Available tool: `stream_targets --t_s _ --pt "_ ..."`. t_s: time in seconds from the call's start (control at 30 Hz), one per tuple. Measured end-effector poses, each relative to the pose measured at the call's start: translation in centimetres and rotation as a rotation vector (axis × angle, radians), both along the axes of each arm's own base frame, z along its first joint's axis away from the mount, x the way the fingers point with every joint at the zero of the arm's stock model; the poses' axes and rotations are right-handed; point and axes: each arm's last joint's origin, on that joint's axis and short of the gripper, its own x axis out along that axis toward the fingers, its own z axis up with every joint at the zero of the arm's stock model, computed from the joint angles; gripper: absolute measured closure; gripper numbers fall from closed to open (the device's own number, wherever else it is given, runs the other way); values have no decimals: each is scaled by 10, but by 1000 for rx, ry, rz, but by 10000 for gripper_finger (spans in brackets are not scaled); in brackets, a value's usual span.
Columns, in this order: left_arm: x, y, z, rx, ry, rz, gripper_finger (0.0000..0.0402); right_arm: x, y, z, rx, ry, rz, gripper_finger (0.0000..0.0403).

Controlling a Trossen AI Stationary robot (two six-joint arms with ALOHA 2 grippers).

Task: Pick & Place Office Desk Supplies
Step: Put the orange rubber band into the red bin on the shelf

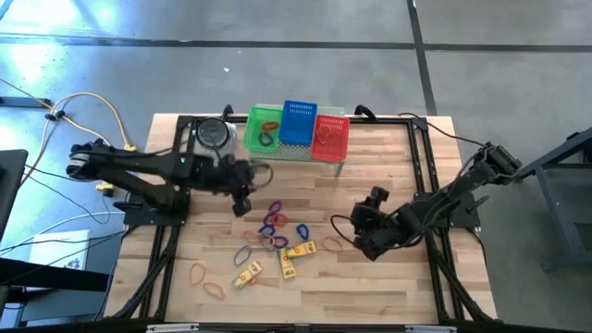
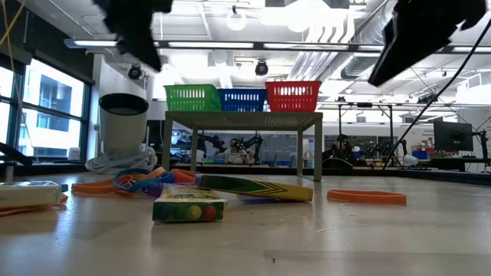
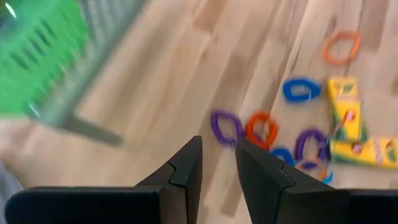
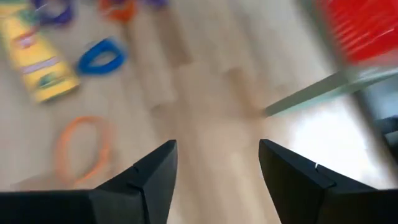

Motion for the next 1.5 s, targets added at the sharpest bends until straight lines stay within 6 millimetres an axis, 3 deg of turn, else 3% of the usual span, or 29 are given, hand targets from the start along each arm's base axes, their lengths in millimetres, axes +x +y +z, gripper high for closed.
stream_targets --t_s 0.2,0.37,0.67,0.97,1.33,1.5 --pt "-10 -28 -36 -4 38 26 309 12 -2 -3 157 62 93 188" --pt "-18 -45 -48 98 -4 72 309 24 -6 -14 95 129 213 188" --pt "-19 -53 -51 121 -56 83 309 42 -20 -41 233 63 374 188" --pt "-18 -53 -50 129 -66 85 309 46 -48 -66 455 6 531 188" --pt "-15 -53 -47 137 -131 118 309 51 -62 -65 208 -10 686 188" --pt "-14 -53 -47 132 -137 121 309 52 -69 -65 179 -4 688 188"
